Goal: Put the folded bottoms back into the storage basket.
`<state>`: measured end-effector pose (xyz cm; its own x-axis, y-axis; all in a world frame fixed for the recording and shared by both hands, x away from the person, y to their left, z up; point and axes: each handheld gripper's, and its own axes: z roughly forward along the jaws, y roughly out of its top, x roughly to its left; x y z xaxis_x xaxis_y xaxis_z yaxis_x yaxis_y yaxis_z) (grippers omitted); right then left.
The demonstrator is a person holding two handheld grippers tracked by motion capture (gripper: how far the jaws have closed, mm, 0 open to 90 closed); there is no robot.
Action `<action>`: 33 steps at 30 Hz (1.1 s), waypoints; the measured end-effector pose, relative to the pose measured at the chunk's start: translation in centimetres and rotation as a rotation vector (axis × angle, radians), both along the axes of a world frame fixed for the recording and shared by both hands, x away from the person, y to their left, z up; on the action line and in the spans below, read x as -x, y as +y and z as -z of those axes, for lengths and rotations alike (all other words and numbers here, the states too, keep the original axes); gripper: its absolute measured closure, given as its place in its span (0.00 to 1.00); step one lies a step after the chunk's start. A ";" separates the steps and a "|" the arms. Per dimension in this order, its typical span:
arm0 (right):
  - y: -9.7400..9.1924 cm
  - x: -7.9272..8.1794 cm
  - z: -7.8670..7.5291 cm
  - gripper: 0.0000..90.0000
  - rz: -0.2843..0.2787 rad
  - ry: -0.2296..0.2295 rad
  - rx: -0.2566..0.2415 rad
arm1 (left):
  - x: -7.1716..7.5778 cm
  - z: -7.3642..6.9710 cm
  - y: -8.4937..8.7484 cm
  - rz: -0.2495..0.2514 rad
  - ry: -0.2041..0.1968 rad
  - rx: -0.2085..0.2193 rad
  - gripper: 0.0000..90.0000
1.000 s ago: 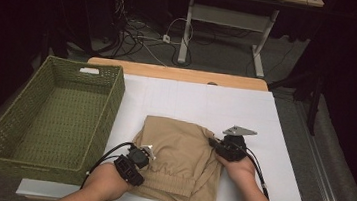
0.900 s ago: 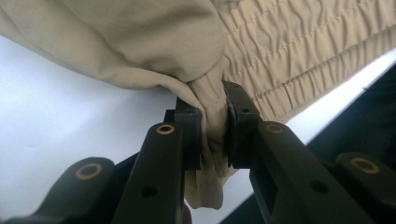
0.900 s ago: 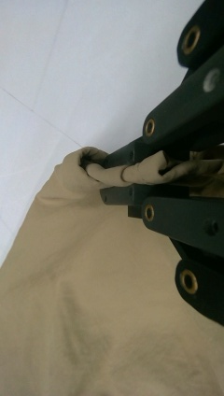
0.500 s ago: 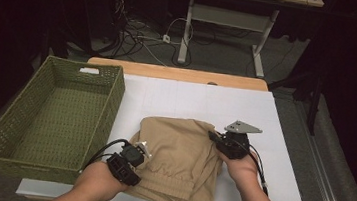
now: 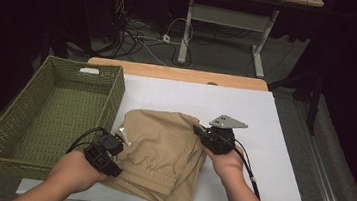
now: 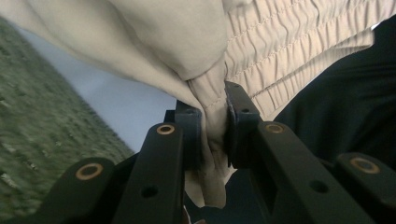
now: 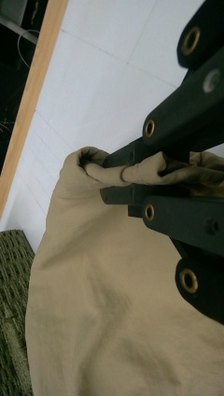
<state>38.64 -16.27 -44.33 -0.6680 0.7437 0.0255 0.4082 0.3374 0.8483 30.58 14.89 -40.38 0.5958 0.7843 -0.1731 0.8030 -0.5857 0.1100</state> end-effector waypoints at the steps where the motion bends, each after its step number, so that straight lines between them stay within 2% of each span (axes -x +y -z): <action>1: 0.1 -0.1 0.1 0.97 0.001 0.006 -0.005 | -0.2 0.0 0.1 0.005 0.006 -0.007 0.85; 7: 0.2 -0.2 0.5 0.97 -0.001 0.021 0.000 | -0.9 0.3 0.2 0.009 0.031 -0.024 0.86; 17: 0.2 -0.2 0.4 0.97 -0.006 0.021 0.007 | -1.3 0.0 0.0 0.022 0.044 -0.050 0.86; 20: 0.2 -0.2 0.3 0.97 -0.005 0.027 0.002 | -1.5 -0.5 -0.2 0.042 0.047 -0.054 0.86; 24: 0.0 -0.2 -0.3 0.97 -0.008 0.023 -0.002 | -1.7 -1.5 -0.1 0.041 0.040 -0.061 0.86; 33: -0.3 -0.1 -2.3 0.97 -0.014 0.006 -0.017 | -2.1 -3.8 0.1 0.064 0.034 -0.080 0.86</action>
<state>38.72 -16.57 -42.05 -0.6784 0.7335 0.0421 0.4087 0.3292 0.8512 32.68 15.01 -36.57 0.6397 0.7571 -0.1323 0.7663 -0.6416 0.0335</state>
